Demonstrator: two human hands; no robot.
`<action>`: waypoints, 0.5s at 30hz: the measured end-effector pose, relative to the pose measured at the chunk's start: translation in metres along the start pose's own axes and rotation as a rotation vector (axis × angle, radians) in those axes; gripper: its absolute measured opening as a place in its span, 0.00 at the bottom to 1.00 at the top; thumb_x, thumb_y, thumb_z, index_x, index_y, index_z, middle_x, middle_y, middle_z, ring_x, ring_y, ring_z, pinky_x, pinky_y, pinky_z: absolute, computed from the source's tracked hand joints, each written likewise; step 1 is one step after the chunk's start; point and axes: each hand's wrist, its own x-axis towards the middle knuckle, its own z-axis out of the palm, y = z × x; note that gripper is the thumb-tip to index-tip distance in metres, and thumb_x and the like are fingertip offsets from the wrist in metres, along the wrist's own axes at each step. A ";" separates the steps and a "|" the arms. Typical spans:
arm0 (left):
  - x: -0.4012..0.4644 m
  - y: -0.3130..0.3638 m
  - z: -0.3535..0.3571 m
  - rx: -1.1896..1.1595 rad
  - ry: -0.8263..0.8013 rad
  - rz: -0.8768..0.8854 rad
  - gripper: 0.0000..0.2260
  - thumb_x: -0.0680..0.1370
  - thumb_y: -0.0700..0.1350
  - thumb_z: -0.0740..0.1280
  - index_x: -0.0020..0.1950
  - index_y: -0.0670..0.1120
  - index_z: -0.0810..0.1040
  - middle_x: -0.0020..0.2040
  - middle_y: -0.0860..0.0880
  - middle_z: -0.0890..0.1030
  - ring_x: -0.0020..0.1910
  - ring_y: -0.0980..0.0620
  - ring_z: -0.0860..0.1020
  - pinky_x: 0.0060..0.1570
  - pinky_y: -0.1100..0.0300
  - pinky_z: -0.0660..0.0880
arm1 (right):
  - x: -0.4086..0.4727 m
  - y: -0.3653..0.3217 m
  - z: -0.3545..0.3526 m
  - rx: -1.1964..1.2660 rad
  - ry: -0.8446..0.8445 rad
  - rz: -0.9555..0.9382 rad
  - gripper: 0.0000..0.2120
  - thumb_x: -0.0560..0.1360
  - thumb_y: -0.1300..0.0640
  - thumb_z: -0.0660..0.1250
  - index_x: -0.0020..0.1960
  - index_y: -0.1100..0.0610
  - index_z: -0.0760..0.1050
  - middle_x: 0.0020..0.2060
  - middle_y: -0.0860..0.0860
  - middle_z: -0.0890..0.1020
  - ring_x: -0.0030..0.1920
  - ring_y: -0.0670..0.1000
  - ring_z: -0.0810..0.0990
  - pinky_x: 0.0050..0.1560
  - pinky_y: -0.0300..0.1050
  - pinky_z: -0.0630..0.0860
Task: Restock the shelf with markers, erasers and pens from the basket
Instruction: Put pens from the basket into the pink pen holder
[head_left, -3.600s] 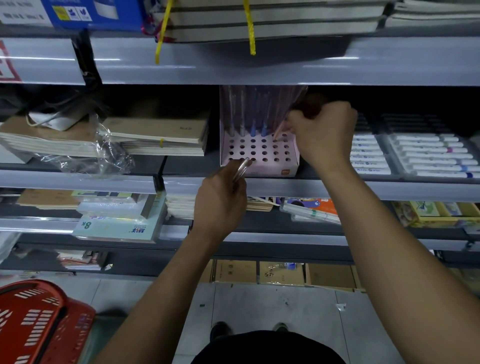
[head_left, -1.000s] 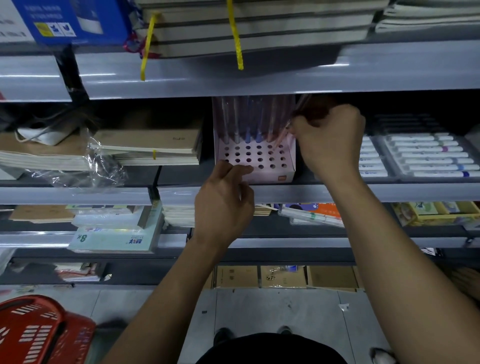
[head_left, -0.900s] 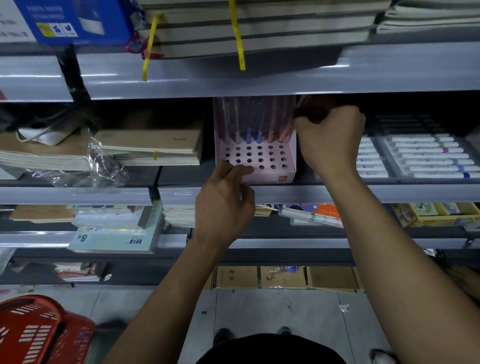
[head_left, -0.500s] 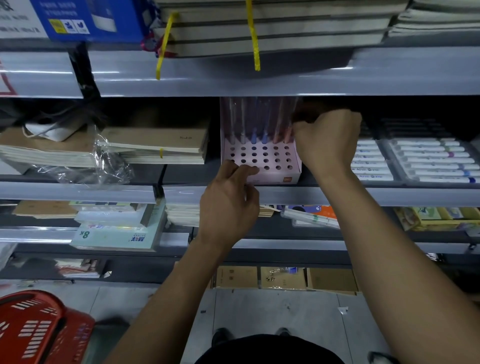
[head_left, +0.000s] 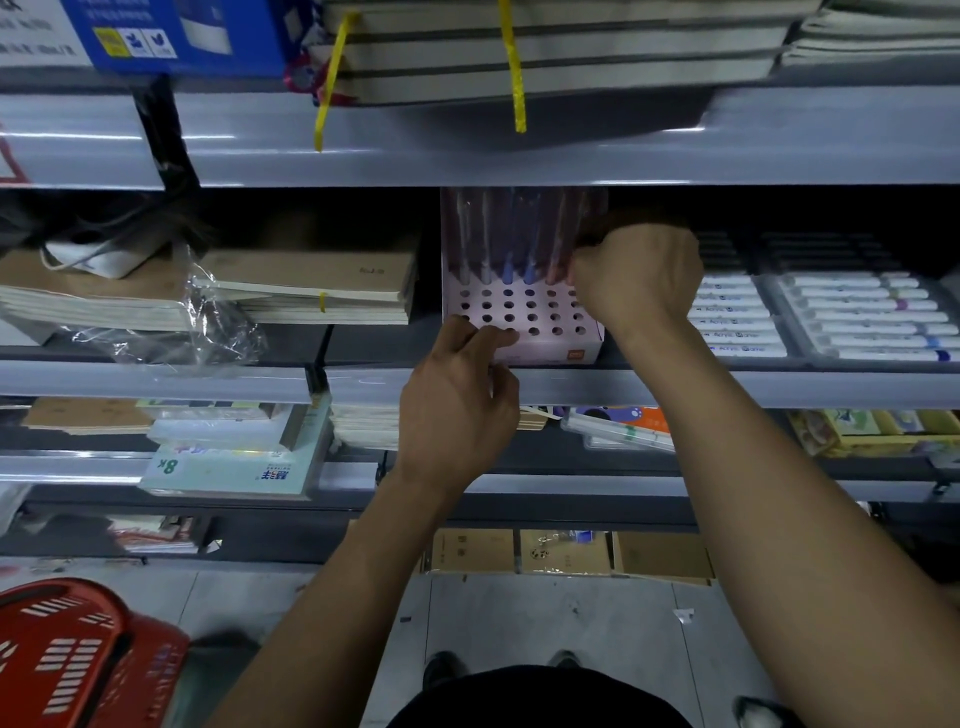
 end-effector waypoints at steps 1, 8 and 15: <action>0.000 0.000 0.000 -0.001 0.002 -0.001 0.15 0.78 0.39 0.68 0.64 0.47 0.84 0.57 0.46 0.78 0.41 0.47 0.80 0.38 0.48 0.80 | -0.001 -0.001 0.001 -0.014 -0.010 -0.003 0.16 0.76 0.59 0.68 0.31 0.55 0.69 0.30 0.51 0.75 0.32 0.54 0.75 0.34 0.39 0.62; 0.000 -0.001 0.000 -0.003 0.001 0.005 0.15 0.78 0.40 0.67 0.64 0.47 0.84 0.57 0.47 0.78 0.42 0.47 0.81 0.39 0.49 0.81 | -0.004 0.001 -0.002 -0.019 -0.013 -0.003 0.15 0.78 0.55 0.70 0.34 0.56 0.73 0.34 0.54 0.78 0.36 0.56 0.77 0.37 0.43 0.67; -0.003 0.000 0.000 -0.011 0.002 0.010 0.16 0.78 0.40 0.67 0.65 0.47 0.83 0.58 0.47 0.78 0.42 0.48 0.81 0.39 0.49 0.81 | -0.021 0.005 -0.006 0.078 0.048 -0.047 0.13 0.79 0.53 0.69 0.40 0.61 0.81 0.37 0.56 0.84 0.37 0.57 0.80 0.38 0.41 0.66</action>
